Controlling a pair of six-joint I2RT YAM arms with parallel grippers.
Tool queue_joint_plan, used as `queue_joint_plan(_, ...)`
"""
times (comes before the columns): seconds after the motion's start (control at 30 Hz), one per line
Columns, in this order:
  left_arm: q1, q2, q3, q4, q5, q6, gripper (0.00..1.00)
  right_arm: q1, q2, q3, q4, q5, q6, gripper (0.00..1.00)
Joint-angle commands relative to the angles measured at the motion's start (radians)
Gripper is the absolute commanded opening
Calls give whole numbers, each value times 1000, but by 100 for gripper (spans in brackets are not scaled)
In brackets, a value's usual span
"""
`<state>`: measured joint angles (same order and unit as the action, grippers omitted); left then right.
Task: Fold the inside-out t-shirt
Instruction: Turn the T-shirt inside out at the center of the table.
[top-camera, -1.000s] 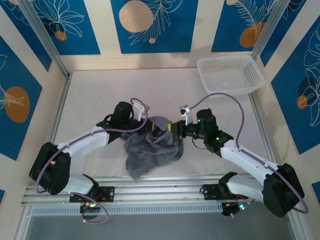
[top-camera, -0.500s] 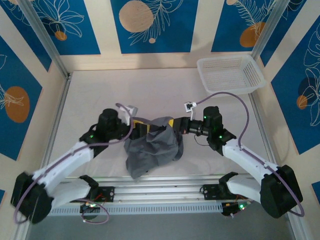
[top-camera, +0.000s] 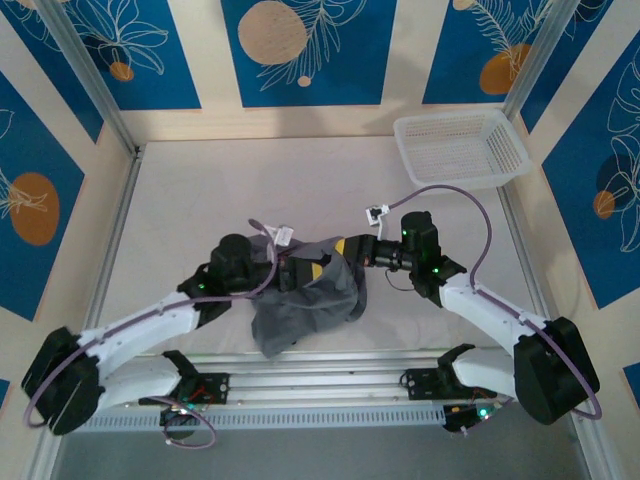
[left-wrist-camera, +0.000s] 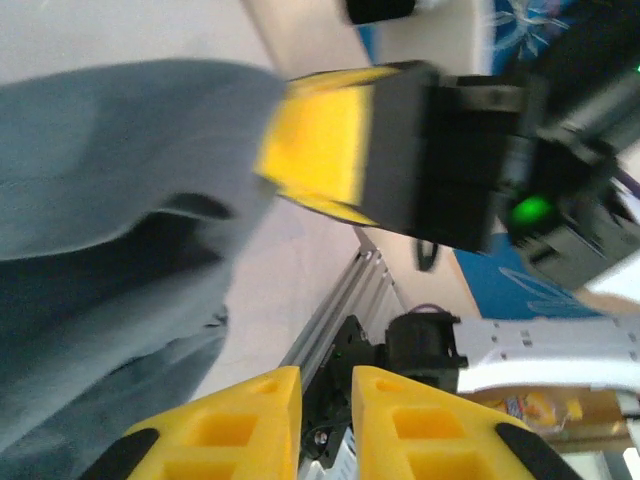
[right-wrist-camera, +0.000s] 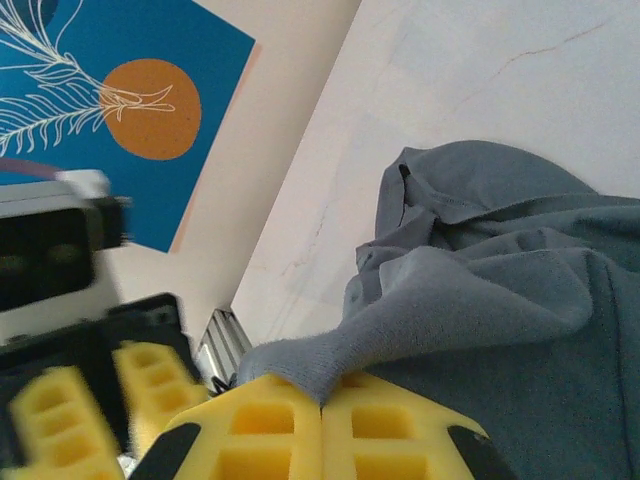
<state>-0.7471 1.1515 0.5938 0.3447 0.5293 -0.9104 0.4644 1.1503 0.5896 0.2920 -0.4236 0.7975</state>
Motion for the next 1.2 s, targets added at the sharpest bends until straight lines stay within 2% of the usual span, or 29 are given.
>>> queue_joint_plan(0.0, -5, 81, 57, 87, -62, -71, 18, 3, -16, 39, 13, -22, 23, 0)
queue_joint_plan(0.17, 1, 200, 98, 205, -88, -51, 22, 15, -32, 39, -2, -35, 18, 0)
queue_joint_plan(0.37, 21, 270, 131, 277, -91, -42, 41, 26, -33, 41, -4, -61, 16, 0)
queue_joint_plan(0.57, 46, 211, 135, 138, -170, 74, 54, 28, -44, 43, -17, -91, 10, 0)
queue_joint_plan(0.63, 59, 193, 125, 124, -171, 90, 55, 28, -47, 43, -16, -94, 9, 0)
queue_joint_plan(0.7, 68, 192, 120, 171, -115, 92, 50, 29, -45, 41, -4, -100, 14, 0)
queue_joint_plan(0.8, 66, 215, 135, 242, -31, 78, 31, 32, -33, 40, 22, -104, 32, 0)
queue_joint_plan(0.87, 67, 222, 135, 272, -24, 65, 22, 33, -23, 42, 37, -113, 44, 0)
queue_joint_plan(0.97, 68, 223, 136, 259, -37, 72, 18, 36, -12, 47, 42, -122, 60, 0)
queue_joint_plan(1.03, 68, 222, 135, 258, -33, 76, 25, 36, -15, 45, 47, -124, 68, 0)
queue_joint_plan(1.1, 68, 222, 133, 263, -9, 81, 42, 33, -24, 43, 44, -117, 70, 0)
queue_joint_plan(1.17, 68, 210, 122, 267, 7, 85, 53, 28, -30, 41, 36, -111, 70, 0)
